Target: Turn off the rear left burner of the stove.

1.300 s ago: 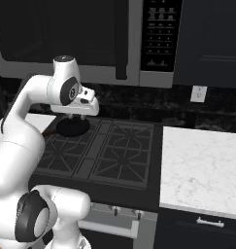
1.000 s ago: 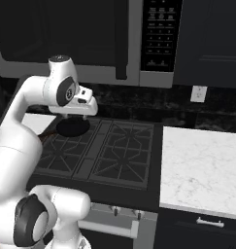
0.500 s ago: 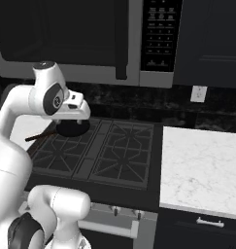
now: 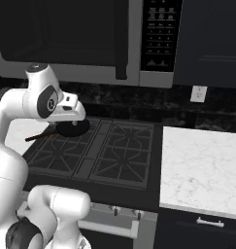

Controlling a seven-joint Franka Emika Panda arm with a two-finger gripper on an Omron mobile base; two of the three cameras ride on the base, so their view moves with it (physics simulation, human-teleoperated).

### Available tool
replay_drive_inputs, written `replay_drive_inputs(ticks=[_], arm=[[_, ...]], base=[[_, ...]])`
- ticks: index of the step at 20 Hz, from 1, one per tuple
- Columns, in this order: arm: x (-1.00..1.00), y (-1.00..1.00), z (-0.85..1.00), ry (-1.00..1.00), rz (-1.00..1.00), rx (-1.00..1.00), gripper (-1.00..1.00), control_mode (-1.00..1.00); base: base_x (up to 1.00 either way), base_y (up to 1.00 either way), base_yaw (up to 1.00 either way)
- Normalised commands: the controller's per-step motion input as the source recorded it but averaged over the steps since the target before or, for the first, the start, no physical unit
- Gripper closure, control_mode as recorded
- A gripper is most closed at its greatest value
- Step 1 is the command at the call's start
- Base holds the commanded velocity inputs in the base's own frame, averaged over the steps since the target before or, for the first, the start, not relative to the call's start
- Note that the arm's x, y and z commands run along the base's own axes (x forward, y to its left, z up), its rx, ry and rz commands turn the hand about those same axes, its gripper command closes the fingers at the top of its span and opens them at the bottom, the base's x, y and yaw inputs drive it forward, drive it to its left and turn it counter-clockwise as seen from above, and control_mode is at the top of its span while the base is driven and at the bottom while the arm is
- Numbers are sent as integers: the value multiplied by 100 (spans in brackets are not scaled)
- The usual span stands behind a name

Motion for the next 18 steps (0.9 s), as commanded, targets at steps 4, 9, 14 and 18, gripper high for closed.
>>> replay_drive_inputs(ticks=[4,9,14,18], arm=[[-20,47,-6,0,11,-10,-100,-100],[-41,66,-11,0,16,-16,-100,-100],[-66,94,-33,0,23,-27,-100,-100],[-66,97,-45,0,25,-31,-100,-100]], base=[[0,0,0],[0,0,0],[0,0,0],[0,0,0]])
